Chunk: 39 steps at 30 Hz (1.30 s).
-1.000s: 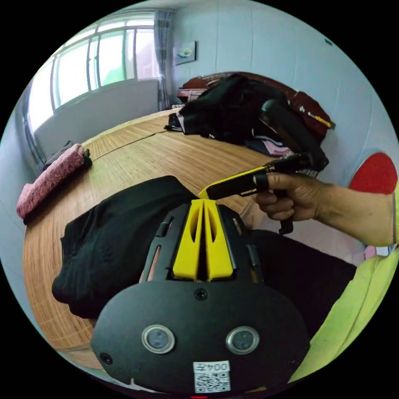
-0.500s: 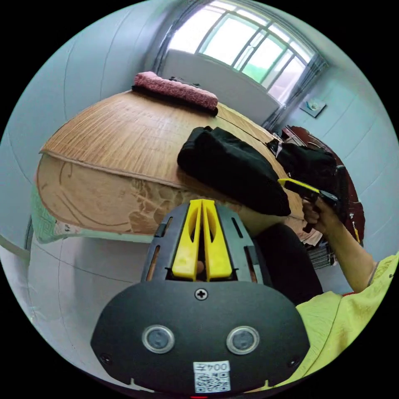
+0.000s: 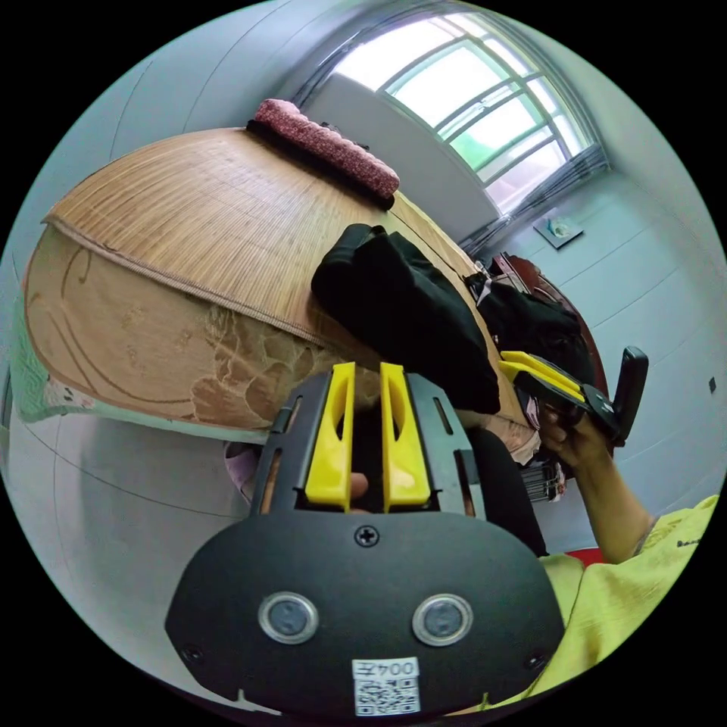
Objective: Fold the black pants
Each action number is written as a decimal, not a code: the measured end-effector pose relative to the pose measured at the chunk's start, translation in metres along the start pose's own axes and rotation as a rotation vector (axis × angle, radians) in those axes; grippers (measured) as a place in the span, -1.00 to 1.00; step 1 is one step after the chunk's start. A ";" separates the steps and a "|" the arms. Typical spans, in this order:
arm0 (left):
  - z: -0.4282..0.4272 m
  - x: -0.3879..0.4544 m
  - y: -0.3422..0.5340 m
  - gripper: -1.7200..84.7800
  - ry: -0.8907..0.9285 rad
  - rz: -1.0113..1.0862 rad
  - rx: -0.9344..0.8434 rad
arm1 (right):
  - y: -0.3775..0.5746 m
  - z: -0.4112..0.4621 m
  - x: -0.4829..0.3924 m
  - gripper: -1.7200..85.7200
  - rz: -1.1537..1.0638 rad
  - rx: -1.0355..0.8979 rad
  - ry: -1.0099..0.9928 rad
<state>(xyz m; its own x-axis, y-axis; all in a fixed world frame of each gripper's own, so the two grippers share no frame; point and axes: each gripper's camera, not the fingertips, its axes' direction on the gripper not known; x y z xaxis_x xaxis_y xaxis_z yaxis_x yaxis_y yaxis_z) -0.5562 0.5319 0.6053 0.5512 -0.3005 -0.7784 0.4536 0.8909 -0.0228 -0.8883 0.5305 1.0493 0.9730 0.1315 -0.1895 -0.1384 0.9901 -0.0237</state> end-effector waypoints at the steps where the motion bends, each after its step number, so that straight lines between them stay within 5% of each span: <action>1: 0.002 0.004 -0.007 -0.78 -0.035 0.023 -0.006 | 0.001 -0.001 0.005 -0.74 0.026 -0.010 -0.008; 10: 0.034 0.035 -0.084 -0.69 -0.309 0.265 -0.113 | 0.010 -0.006 0.005 -0.55 -0.024 0.108 0.037; 16: 0.072 0.030 -0.120 -0.69 -0.315 0.250 -0.232 | 0.004 0.011 0.032 -0.53 -0.032 0.066 0.098; 24: 0.085 0.043 -0.130 -0.79 -0.265 0.258 -0.165 | 0.086 0.033 0.214 -0.51 0.702 0.055 -0.242; 29: 0.082 0.045 -0.155 -0.83 -0.235 0.204 -0.132 | 0.099 0.062 0.241 -0.58 0.736 -0.007 -0.406; 34: 0.037 0.021 -0.148 -0.86 -0.285 0.010 -0.045 | 0.079 0.065 0.212 -0.61 0.696 -0.008 -0.369; 39: -0.008 0.066 -0.125 -0.85 -0.253 0.003 0.093 | 0.061 0.081 0.154 -0.70 0.505 -0.099 -0.650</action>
<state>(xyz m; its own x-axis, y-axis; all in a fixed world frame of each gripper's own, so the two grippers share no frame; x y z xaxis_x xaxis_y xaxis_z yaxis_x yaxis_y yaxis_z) -0.5820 0.4029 0.5519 0.7047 -0.3837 -0.5968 0.5075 0.8604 0.0460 -0.7320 0.6150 1.0982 0.6980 0.5913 0.4039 -0.5731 0.7995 -0.1802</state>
